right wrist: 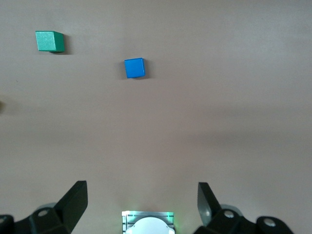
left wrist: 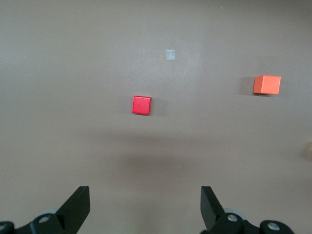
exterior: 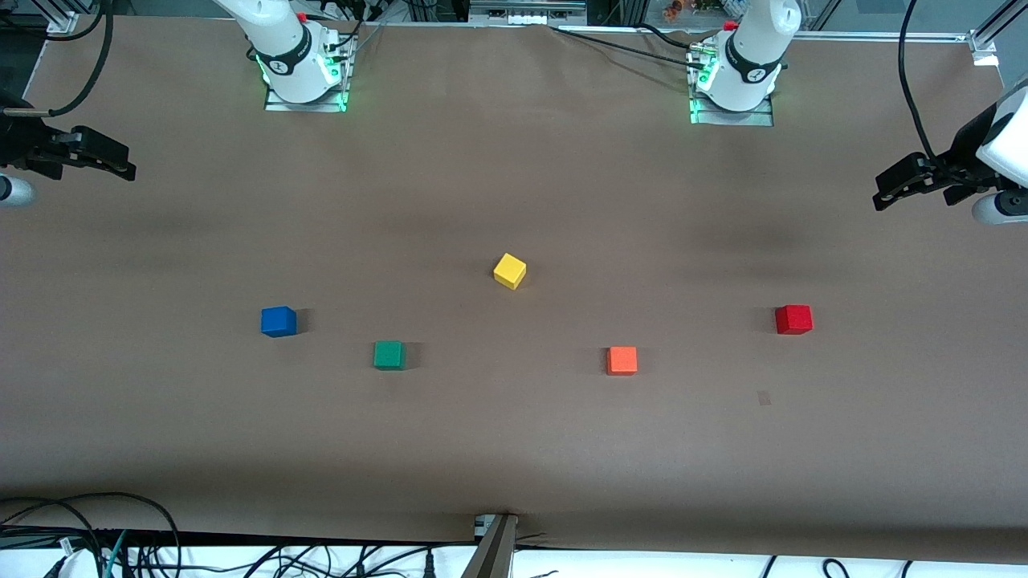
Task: Pass red block to right arm, stack on blue
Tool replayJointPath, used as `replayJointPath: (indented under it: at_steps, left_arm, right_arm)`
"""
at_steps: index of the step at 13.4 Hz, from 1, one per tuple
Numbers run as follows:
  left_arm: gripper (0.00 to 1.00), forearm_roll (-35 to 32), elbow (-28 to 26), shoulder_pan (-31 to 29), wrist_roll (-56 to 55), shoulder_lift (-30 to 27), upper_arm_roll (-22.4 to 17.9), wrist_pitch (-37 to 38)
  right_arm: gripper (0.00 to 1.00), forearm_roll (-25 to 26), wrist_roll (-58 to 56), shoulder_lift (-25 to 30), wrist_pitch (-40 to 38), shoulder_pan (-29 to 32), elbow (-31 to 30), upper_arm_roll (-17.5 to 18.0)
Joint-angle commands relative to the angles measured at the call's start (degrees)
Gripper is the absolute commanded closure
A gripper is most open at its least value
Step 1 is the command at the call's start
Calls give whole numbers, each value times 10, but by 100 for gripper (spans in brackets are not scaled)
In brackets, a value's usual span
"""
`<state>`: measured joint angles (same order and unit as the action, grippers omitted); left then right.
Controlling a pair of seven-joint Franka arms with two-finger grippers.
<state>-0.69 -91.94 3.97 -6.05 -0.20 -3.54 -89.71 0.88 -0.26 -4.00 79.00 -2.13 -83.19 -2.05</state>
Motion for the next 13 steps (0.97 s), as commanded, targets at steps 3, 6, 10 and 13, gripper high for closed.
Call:
replayJointPath:
  at_steps: [3,6,10,13]
  left_arm:
    - [0,13,28,2,13,14,-4,0]
    - [0,13,28,2,12,15,-3,0]
    - [0,13,28,2,12,15,-3,0]
    - [0,11,28,2,12,15,-3,0]
  right_arm:
    - [0,-1,-7,-7,-4,5,14,2]
    - [0,-1,-8,-7,-5,6,14,2]
    - [0,-1,-7,-7,-4,5,15,2]
    - [0,-1,-7,-7,-4,6,14,1]
